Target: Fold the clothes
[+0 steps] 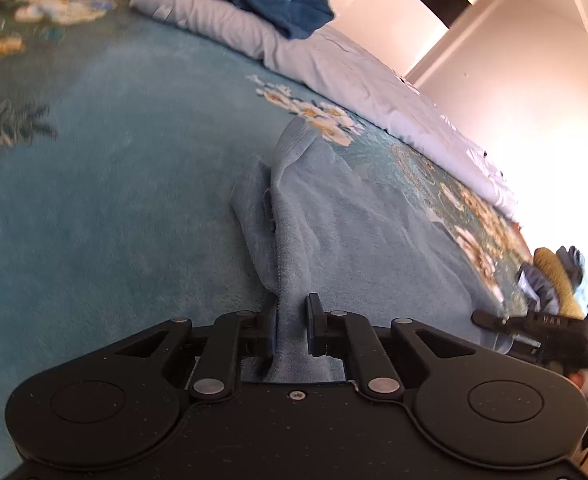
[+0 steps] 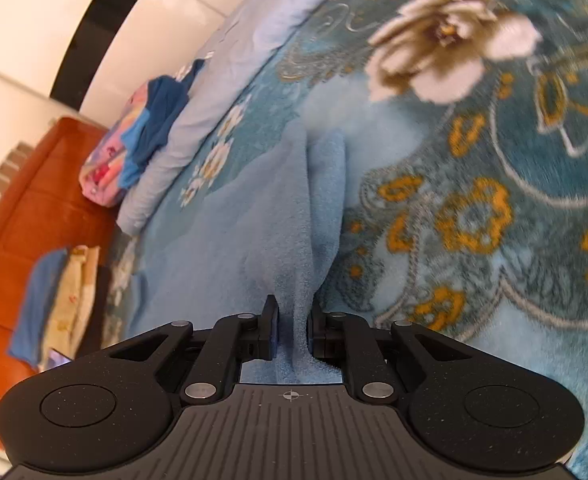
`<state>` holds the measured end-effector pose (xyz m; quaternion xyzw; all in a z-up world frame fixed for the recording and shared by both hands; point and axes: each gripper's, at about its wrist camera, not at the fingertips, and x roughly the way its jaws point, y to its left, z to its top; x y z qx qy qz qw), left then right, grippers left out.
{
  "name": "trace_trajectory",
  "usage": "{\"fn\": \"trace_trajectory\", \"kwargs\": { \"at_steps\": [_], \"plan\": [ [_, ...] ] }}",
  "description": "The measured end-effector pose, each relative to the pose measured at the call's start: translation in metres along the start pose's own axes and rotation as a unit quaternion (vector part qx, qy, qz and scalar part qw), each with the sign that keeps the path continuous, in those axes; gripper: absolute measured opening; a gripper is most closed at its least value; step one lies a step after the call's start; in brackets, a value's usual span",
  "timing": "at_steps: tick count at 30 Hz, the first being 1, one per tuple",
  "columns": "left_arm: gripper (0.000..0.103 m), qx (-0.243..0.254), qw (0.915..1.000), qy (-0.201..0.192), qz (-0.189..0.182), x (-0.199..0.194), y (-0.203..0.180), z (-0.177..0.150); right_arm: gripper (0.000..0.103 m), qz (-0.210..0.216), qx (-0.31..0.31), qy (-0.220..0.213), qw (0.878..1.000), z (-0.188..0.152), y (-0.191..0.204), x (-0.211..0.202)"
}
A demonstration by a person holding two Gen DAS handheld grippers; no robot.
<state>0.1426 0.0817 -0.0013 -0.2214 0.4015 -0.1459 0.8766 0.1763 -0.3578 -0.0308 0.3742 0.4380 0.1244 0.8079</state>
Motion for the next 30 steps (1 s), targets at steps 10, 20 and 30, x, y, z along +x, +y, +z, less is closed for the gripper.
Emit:
{"fn": "trace_trajectory", "kwargs": {
  "at_steps": [10,20,30],
  "plan": [
    [0.037,0.039,0.9932,-0.075,0.080,-0.030,-0.008,0.008,0.028,-0.007,-0.008,-0.010,1.000,0.001,-0.003,0.004],
    [0.016,0.114,0.9904,-0.078,-0.003,-0.002,-0.070,0.011,0.019,-0.007,0.004,-0.019,1.000,0.000,0.001,0.009],
    [0.001,0.130,0.9914,0.007,-0.013,0.077,-0.100,-0.019,0.011,-0.025,-0.075,-0.054,0.995,-0.004,0.058,-0.014]
  ]
}}
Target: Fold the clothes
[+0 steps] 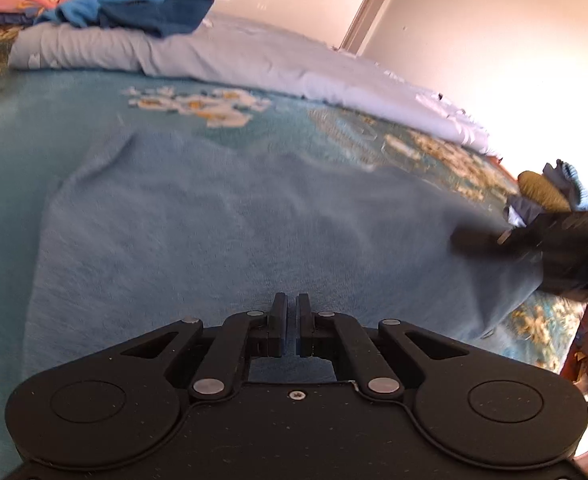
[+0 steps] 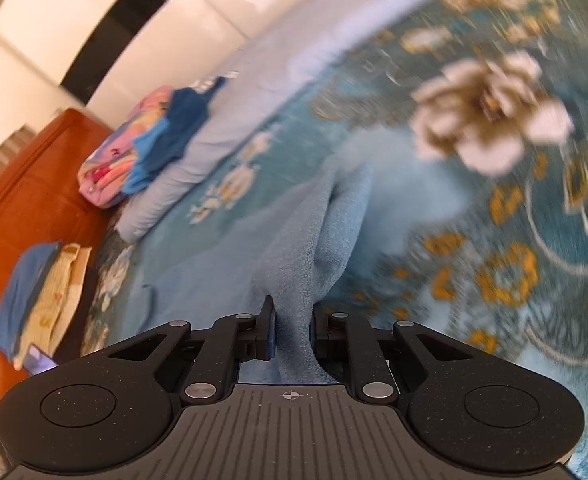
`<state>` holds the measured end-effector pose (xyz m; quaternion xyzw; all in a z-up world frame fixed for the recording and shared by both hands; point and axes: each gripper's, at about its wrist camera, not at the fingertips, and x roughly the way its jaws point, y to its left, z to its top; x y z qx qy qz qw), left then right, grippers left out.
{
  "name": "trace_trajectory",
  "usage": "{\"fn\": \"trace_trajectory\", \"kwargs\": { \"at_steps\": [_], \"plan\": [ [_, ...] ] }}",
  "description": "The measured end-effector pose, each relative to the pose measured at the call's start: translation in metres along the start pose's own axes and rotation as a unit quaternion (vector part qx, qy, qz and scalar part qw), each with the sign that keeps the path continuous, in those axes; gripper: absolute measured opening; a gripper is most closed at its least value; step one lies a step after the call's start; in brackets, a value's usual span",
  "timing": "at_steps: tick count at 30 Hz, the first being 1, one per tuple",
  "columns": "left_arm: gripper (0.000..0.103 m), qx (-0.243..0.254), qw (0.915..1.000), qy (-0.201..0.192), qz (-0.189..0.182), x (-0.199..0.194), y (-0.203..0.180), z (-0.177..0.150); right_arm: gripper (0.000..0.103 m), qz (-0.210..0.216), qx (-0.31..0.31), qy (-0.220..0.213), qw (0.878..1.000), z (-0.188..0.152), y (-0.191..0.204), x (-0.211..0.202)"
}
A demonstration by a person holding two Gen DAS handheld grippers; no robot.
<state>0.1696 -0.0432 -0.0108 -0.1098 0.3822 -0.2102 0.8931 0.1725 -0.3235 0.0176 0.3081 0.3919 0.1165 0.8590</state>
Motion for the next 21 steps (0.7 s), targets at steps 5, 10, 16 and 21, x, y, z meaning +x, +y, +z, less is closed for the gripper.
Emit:
{"fn": "trace_trajectory", "kwargs": {
  "at_steps": [5,10,16,21],
  "plan": [
    [0.002,-0.033,0.9993,-0.004,-0.016,-0.006,0.016,0.000,0.011,-0.002,-0.095,-0.003,0.995,0.002,0.060,-0.009],
    [0.002,-0.080,0.9952,-0.055,-0.015,-0.059,0.056,0.001,0.011,-0.002,-0.180,0.008,0.984,-0.002,0.120,-0.004],
    [0.002,-0.138,0.9843,-0.102,0.041,-0.115,0.111,-0.005,0.011,-0.014,-0.285,0.049,0.957,-0.036,0.186,0.034],
    [0.003,-0.173,0.9775,-0.106,0.057,-0.132,0.134,-0.014,0.017,-0.041,-0.337,0.106,0.935,-0.080,0.219,0.082]
  ]
}}
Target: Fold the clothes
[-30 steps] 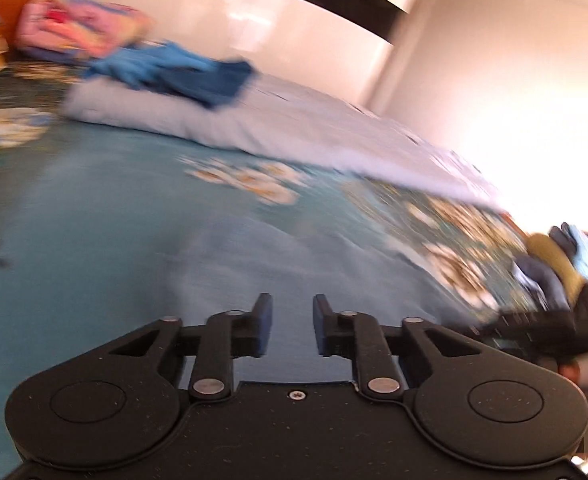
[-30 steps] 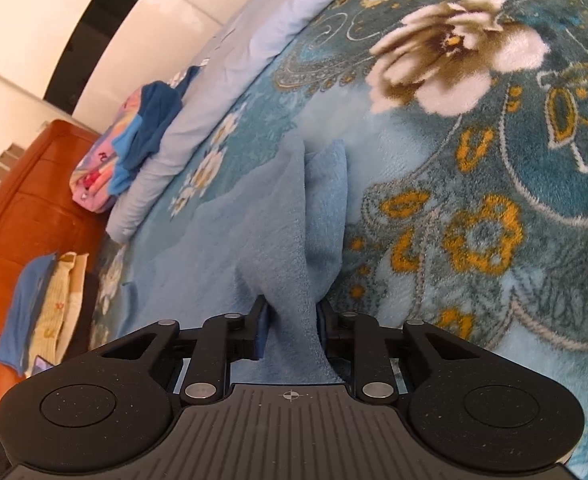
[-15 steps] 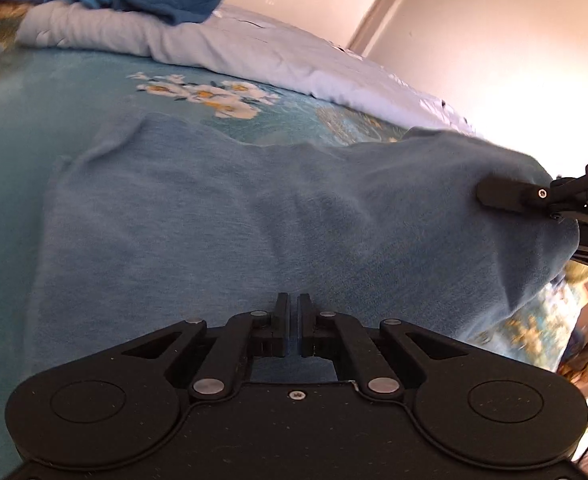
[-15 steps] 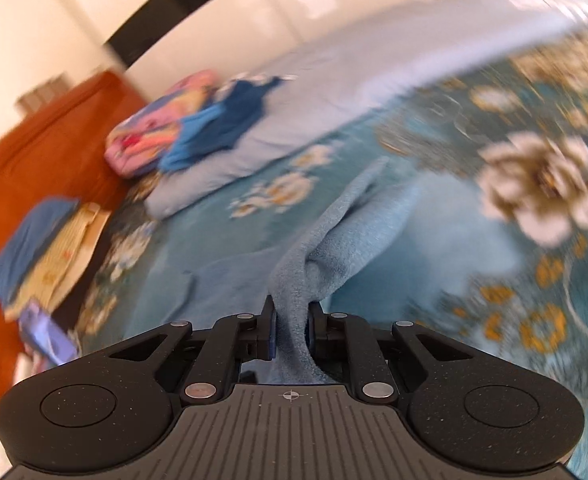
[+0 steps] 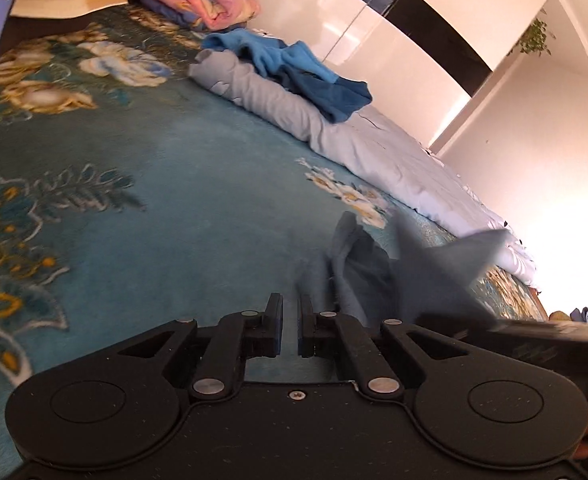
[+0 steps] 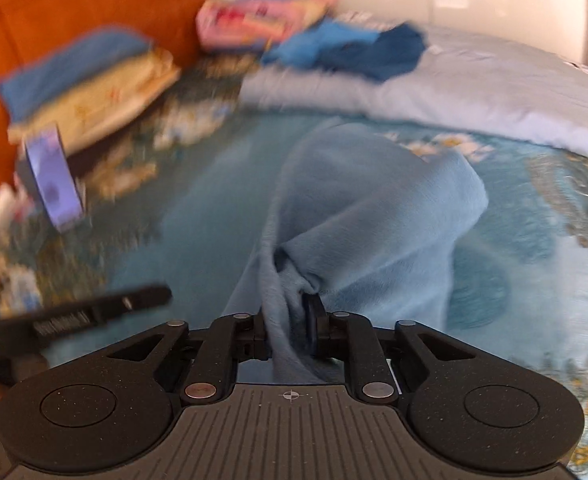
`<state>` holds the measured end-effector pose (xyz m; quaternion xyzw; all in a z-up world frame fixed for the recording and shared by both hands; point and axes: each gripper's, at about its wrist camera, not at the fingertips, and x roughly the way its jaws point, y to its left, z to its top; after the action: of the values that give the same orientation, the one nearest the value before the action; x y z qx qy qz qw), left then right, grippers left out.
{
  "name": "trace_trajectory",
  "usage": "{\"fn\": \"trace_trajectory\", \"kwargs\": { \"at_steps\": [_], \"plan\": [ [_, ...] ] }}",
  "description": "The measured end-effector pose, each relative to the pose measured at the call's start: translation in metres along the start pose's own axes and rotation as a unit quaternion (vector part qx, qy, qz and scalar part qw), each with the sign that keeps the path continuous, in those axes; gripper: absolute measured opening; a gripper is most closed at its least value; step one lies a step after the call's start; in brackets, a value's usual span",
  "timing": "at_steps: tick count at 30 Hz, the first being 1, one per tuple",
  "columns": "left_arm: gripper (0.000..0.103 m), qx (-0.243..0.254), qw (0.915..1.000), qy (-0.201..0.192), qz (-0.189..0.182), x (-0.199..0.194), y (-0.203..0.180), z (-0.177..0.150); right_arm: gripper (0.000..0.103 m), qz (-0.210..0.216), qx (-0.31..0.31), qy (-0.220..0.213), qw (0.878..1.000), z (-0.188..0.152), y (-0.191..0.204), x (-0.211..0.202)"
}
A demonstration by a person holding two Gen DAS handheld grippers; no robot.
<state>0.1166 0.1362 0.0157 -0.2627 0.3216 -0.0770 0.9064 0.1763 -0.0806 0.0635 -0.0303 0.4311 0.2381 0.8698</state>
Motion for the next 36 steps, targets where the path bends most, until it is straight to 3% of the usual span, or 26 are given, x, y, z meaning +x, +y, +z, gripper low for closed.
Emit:
{"fn": "trace_trajectory", "kwargs": {
  "at_steps": [4,5,7,13,19,22,27,29,32,36],
  "plan": [
    [0.012,0.001,0.9999,-0.001,-0.013,-0.005,0.001,0.000,0.026,0.008,-0.018,0.033,0.999,-0.009,0.025,0.020],
    [0.016,-0.002,0.9998,-0.001,-0.019,-0.007,0.003,0.001,0.035,0.016,-0.023,0.035,0.999,-0.011,0.029,0.020],
    [0.022,-0.010,0.9994,-0.002,-0.033,-0.004,0.004,0.003,0.043,0.042,-0.035,0.032,0.998,-0.015,0.034,0.012],
    [0.043,-0.012,0.9975,0.006,-0.069,0.012,-0.004,0.012,0.048,0.075,-0.011,-0.001,0.997,-0.030,0.010,-0.029],
    [0.051,-0.033,0.9945,0.037,-0.093,0.053,-0.014,0.026,0.050,0.075,0.055,0.001,0.996,-0.038,-0.021,-0.034],
    [0.051,-0.041,0.9938,0.050,-0.090,0.069,-0.017,0.032,0.050,0.089,0.050,-0.011,0.995,-0.037,-0.019,-0.035],
    [0.046,-0.010,0.9919,0.067,-0.107,0.083,-0.024,0.044,0.051,0.126,0.052,-0.034,0.990,-0.031,-0.020,-0.035],
    [0.013,0.005,0.9897,0.078,-0.120,0.088,-0.025,0.050,0.047,0.136,0.049,-0.037,0.989,-0.030,-0.019,-0.034],
    [0.012,-0.004,0.9858,0.081,-0.147,0.091,-0.021,0.058,0.041,0.153,0.045,-0.020,0.987,-0.031,-0.016,-0.025],
    [0.012,-0.011,0.9889,0.088,-0.119,0.102,-0.007,0.060,0.041,0.153,0.027,0.009,0.988,-0.037,-0.005,-0.009]
  ]
}}
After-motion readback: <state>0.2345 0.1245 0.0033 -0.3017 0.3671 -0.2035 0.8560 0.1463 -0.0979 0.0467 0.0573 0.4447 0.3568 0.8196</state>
